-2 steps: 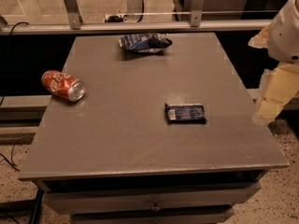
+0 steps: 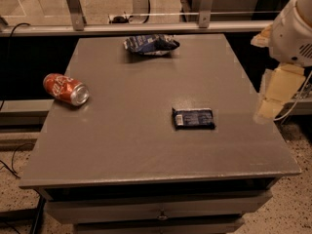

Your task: Move blue chip bag near rxbar blueberry

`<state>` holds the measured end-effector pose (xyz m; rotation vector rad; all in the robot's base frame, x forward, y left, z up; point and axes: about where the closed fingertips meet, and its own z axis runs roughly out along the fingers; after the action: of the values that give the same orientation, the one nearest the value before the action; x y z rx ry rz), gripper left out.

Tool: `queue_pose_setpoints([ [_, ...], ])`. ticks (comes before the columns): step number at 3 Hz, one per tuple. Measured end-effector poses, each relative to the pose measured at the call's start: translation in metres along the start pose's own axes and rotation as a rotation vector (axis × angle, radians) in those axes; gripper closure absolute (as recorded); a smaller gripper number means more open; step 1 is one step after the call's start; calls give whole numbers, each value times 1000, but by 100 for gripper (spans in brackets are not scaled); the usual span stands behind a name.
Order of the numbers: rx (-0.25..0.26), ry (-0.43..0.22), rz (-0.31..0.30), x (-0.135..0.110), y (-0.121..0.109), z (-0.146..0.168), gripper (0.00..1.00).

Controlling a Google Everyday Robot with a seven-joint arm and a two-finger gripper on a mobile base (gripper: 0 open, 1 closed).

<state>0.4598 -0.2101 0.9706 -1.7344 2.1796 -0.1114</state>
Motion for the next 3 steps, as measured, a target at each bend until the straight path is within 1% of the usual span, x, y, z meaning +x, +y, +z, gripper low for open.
queue_pose_setpoints([
  [1,52,-70,-27,-21,-45,28,0],
  [2,117,-172,-38,-52,-98,61,0],
  [3,184,-292,-14,-87,-153,94,0],
])
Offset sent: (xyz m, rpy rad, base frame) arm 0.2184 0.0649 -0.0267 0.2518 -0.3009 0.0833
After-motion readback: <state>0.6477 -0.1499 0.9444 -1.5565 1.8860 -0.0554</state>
